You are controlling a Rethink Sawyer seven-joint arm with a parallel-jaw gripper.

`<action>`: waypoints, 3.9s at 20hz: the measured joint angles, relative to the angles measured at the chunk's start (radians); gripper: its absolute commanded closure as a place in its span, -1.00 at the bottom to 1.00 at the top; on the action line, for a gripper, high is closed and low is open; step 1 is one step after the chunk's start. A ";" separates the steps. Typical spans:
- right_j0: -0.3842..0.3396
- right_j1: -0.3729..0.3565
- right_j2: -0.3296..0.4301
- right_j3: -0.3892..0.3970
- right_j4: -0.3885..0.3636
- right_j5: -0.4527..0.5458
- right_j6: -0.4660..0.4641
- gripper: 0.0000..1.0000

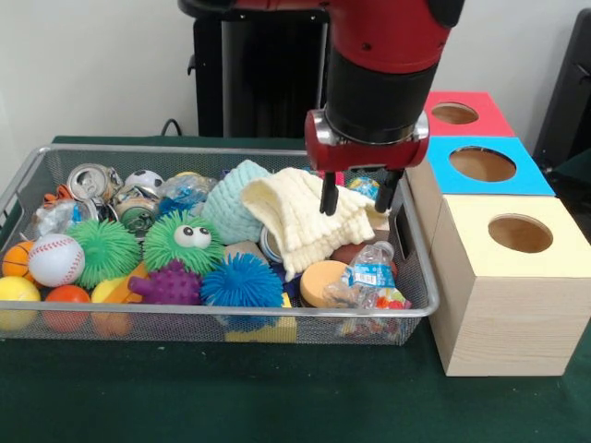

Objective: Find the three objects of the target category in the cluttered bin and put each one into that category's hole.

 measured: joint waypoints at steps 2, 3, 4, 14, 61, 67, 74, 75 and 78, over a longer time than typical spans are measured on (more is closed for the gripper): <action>0.025 -0.010 -0.038 0.000 0.017 0.000 0.045 -1.00; 0.039 -0.017 -0.060 0.000 0.027 0.000 0.077 -1.00; 0.047 -0.021 -0.074 0.000 0.034 0.000 0.100 -1.00; 0.102 -0.098 -0.224 0.026 0.136 -0.020 0.370 -1.00; 0.231 -0.143 -0.487 0.142 0.367 -0.216 0.497 -1.00; 0.239 -0.116 -0.496 0.147 0.369 -0.278 0.497 -1.00; 0.270 -0.089 -0.516 0.147 0.383 -0.281 0.497 -1.00; 0.278 -0.081 -0.518 0.146 0.390 -0.285 0.497 -1.00; 0.301 -0.057 -0.519 0.146 0.409 -0.298 0.498 -1.00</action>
